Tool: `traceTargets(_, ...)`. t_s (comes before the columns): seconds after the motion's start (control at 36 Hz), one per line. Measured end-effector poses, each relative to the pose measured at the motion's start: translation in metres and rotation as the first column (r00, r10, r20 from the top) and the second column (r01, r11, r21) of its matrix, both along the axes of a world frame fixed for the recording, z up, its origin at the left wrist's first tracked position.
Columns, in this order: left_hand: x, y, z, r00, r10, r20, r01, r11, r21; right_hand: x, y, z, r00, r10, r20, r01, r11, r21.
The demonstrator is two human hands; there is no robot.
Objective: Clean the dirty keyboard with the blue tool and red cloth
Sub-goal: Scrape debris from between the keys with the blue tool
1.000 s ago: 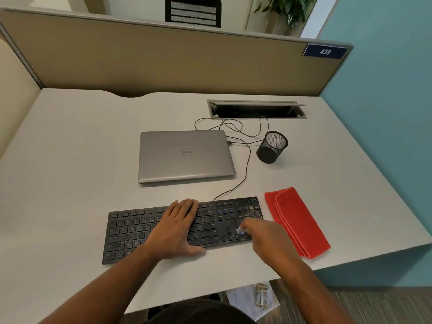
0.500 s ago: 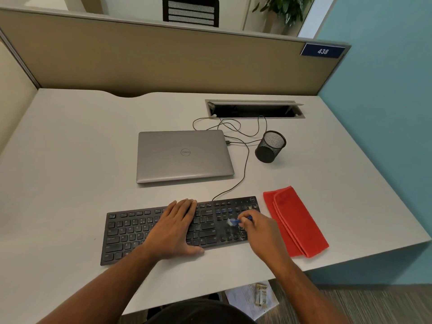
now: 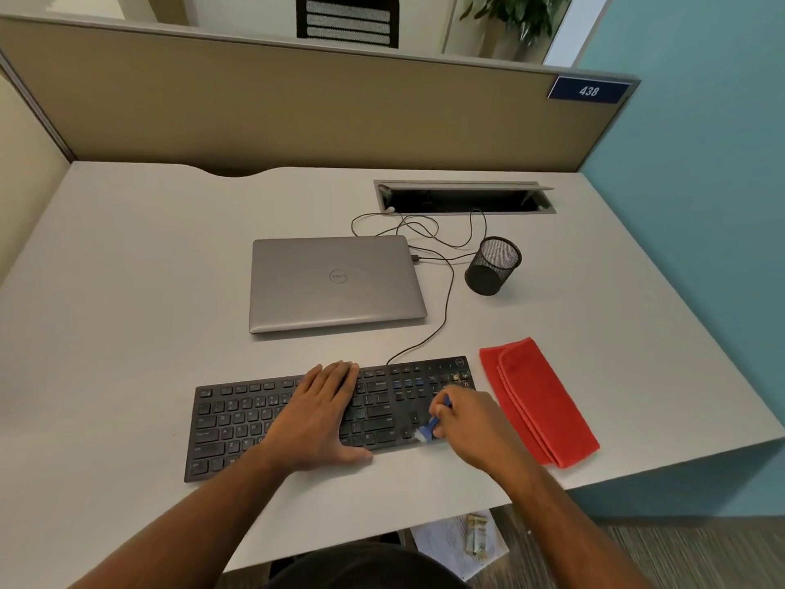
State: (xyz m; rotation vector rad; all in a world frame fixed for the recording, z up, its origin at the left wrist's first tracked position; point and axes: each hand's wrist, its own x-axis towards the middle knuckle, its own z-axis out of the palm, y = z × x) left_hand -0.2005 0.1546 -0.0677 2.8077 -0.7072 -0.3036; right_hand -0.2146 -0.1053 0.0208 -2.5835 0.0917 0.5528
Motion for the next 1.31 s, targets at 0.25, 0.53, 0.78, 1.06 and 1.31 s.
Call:
traceTargets(0.25, 0.000, 0.000, -0.003, 0.999, 0.005, 0.035, -0.004, 0.999, -0.040, -0.015, -0.014, -0.001, 0.987, 0.153, 0.043, -0.145, 0.977, -0.154)
traceTargets(0.53, 0.000, 0.001, 0.000, 1.000, -0.003, 0.019, 0.003, 1.000, -0.029, -0.029, -0.014, -0.002, 0.988, 0.044, 0.145, -0.034, 0.997, -0.072)
traceTargets(0.78, -0.001, 0.000, -0.001, 0.999, 0.009, 0.035, -0.007, 0.999, -0.043, -0.038, -0.012, -0.006, 0.988, -0.032, 0.150, 0.033, 0.999, -0.005)
traceTargets(1.06, 0.000, 0.001, -0.004, 0.999, 0.004, 0.036, -0.002, 0.999, -0.047, -0.035, 0.004, -0.014, 0.981, -0.035, 0.191, 0.031, 0.999, 0.020)
traceTargets(1.31, 0.000, 0.000, -0.002, 1.000, 0.001, 0.025, -0.001, 0.999, -0.032, -0.032, -0.002, -0.009, 0.991, 0.078, 0.105, -0.072, 0.996, -0.062)
